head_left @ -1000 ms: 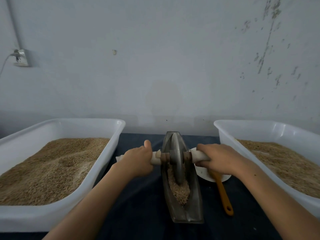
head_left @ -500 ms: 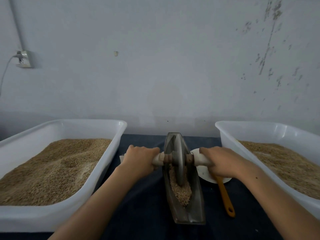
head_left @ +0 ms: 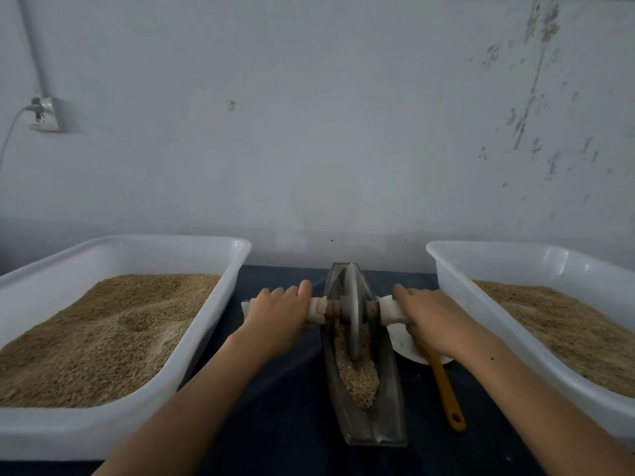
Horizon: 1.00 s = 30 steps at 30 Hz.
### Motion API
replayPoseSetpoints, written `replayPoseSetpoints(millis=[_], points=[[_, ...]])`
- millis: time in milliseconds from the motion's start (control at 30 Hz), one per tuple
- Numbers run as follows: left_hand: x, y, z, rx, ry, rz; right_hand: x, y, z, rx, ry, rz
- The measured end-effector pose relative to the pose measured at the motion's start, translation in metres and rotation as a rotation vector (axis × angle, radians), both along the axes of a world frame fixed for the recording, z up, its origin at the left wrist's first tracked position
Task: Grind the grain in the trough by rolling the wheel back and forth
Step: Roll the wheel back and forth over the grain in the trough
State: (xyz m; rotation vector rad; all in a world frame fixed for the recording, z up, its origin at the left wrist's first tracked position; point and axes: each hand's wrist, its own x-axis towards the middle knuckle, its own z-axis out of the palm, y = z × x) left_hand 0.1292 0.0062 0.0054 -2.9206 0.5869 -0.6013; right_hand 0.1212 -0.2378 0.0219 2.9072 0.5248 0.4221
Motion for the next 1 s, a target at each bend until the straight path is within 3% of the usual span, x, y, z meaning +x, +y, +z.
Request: replayPoseSetpoints(millis=[133,367,567,833,1000], points=[[-0.002,-0.001,0.001,-0.014,0.005,0.013,0.000,0.000,-0.004,0.019,-0.059,0.018],[-0.011,-0.003,0.018,0.048,0.202,0.025,-0.005,-0.003,0.011,0.078,0.215,-0.015],[-0.010,-0.001,0.023,-0.018,0.308,-0.007,-0.004,-0.004,0.014,0.064,0.265,-0.023],[0.001,-0.005,0.008,-0.089,0.098,0.107,-0.001,-0.003,0.001,0.130,0.037,0.010],[-0.001,-0.006,0.006,-0.079,0.060,0.107,0.001,-0.003,0.002,0.119,0.078,-0.023]])
